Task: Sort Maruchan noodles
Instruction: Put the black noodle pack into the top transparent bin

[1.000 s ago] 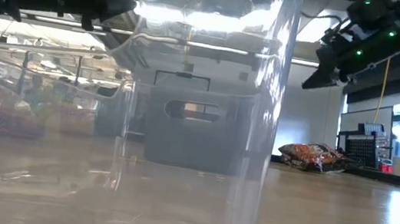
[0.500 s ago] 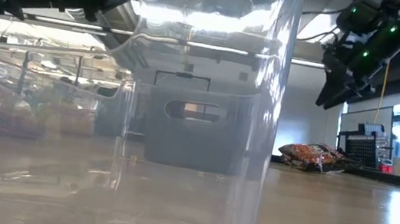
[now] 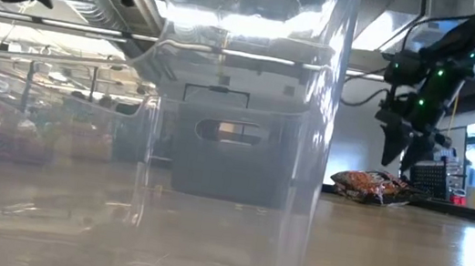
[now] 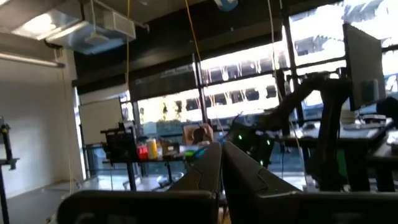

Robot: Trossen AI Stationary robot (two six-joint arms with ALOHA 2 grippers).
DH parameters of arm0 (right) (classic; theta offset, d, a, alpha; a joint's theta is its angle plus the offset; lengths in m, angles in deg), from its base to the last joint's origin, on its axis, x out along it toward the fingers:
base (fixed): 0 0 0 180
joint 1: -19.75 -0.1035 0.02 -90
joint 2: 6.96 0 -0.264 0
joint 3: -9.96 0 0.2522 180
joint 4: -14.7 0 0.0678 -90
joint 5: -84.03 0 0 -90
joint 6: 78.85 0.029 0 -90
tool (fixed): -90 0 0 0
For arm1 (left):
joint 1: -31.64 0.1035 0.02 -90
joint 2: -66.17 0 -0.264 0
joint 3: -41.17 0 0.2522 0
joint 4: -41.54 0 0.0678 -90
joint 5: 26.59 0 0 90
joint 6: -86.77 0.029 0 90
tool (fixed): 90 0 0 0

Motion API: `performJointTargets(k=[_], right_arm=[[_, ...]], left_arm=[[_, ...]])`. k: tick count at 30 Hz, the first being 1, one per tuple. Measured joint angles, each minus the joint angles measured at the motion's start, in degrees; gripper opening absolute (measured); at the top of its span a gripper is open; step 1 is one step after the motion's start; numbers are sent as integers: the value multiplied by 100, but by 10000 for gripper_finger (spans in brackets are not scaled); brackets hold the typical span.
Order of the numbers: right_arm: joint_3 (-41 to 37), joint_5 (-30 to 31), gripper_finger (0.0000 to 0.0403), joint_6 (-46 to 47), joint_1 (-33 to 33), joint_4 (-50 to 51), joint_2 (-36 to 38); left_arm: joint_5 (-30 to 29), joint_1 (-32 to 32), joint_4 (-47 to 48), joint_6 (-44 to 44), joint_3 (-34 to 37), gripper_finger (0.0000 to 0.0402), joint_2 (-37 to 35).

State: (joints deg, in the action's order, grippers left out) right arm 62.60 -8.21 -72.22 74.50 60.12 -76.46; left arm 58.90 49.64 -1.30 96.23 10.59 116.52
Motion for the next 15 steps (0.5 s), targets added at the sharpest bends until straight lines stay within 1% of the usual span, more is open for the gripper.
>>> performJointTargets(k=[4,8,15], right_arm=[[0,-289,280,-223,182,-35,-301],[0,-702,280,-431,338,-142,-561],[-2,-1007,280,-579,377,-401,-755]], left_arm=[[-43,8,61,60,-84,7,232],[-44,7,46,79,-92,7,247],[-47,-30,60,-11,-92,7,247]])
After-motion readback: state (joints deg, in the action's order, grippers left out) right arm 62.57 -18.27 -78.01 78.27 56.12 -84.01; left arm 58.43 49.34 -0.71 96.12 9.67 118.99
